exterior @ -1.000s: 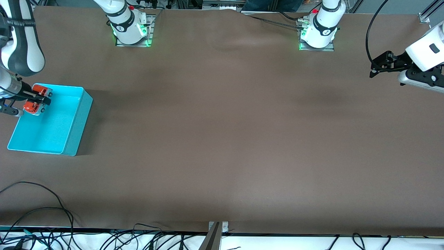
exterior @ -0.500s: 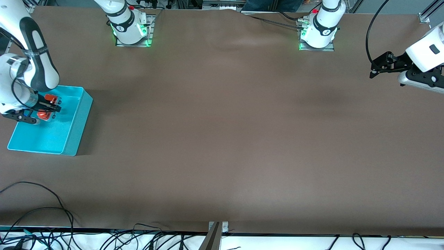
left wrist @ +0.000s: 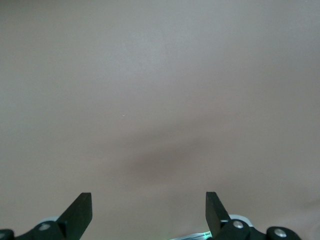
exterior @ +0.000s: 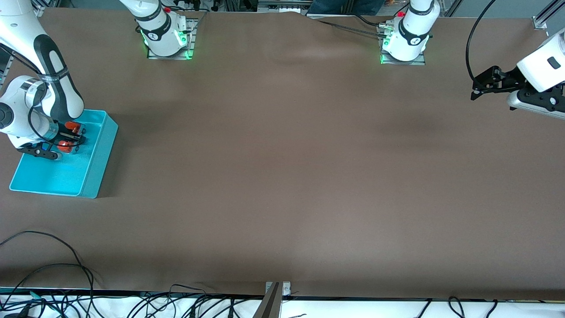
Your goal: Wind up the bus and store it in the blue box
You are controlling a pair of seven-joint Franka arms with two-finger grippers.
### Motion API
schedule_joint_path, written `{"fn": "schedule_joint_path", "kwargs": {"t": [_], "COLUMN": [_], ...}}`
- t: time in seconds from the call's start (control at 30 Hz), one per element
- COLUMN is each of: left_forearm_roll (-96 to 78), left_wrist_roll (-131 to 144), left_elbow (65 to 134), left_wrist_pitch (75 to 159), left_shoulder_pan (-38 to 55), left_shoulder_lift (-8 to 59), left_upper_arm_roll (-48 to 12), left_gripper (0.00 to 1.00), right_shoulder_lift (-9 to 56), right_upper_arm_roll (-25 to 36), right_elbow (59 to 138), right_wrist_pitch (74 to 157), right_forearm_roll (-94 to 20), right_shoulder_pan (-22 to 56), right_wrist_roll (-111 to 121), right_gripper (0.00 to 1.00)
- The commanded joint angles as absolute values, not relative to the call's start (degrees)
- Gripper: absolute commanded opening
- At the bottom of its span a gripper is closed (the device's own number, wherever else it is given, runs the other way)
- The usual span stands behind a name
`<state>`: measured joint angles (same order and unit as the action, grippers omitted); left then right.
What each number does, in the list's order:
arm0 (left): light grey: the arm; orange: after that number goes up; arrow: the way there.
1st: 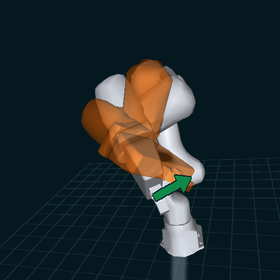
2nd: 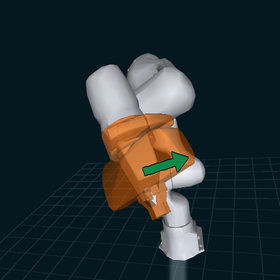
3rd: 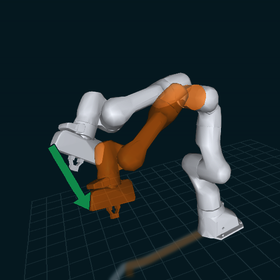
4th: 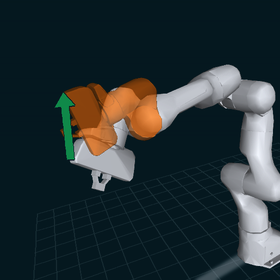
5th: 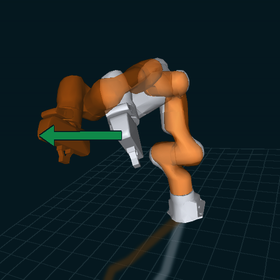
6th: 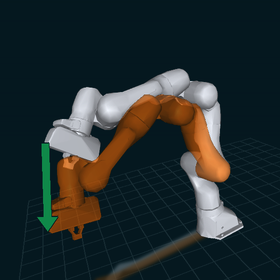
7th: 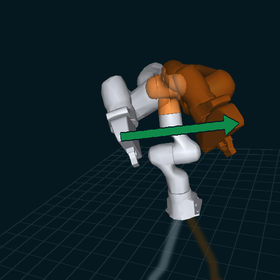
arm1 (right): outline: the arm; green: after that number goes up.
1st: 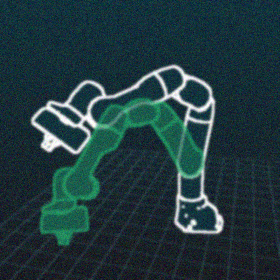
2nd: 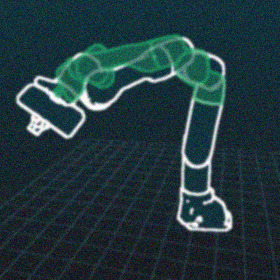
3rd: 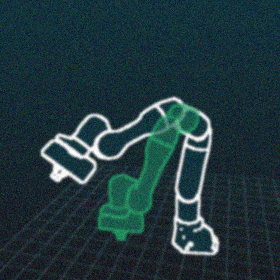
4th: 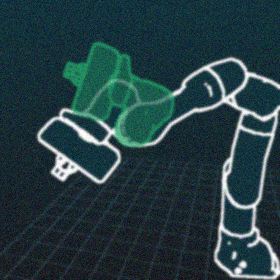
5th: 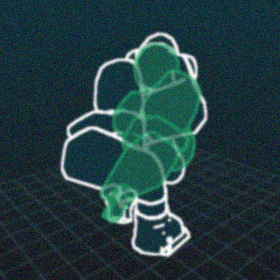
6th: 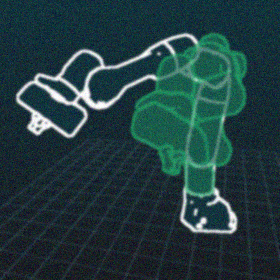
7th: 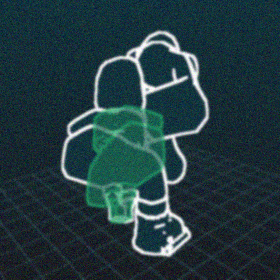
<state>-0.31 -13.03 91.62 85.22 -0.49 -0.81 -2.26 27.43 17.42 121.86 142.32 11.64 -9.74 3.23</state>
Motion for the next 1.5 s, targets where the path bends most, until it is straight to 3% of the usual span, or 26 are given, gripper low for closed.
{"fn": "schedule_joint_path", "kwargs": {"t": [0.0,0.27,0.43,0.47,1.23,1.47], "left_forearm_roll": [-1.2,-1.2,-1.2,-1.2,-1.3,-1.3], "left_wrist_roll": [-13.2,-13.2,-13.1,-13.3,-13.3,-13.2], "left_elbow": [89.4,89.4,89.4,89.4,88.2,87.8], "left_wrist_pitch": [83.7,83.7,83.7,83.7,83.7,83.7], "left_shoulder_pan": [-0.9,-0.7,-0.7,-1.4,-2.3,-1.8], "left_shoulder_lift": [0.3,0.3,0.3,0.7,1.6,1.6], "left_upper_arm_roll": [-2.3,-2.4,-2.4,-2.2,-2.4,-2.5], "left_gripper": [1.00,1.00,1.00,1.00,1.00,1.00], "right_shoulder_lift": [27.1,23.3,18.0,13.4,-4.7,-4.6], "right_upper_arm_roll": [17.1,16.2,15.4,14.0,12.1,11.3], "right_elbow": [120.9,120.9,119.7,119.4,119.3,110.5], "right_wrist_pitch": [142.3,139.1,132.6,128.0,111.6,101.6], "right_forearm_roll": [12.9,12.9,12.9,12.9,12.1,3.1], "right_shoulder_pan": [-10.5,-9.4,-9.0,-8.8,-4.9,-4.9], "right_wrist_roll": [3.3,3.5,3.5,3.5,2.1,1.8], "right_gripper": [1.00,1.00,1.00,1.00,1.00,1.00]}}
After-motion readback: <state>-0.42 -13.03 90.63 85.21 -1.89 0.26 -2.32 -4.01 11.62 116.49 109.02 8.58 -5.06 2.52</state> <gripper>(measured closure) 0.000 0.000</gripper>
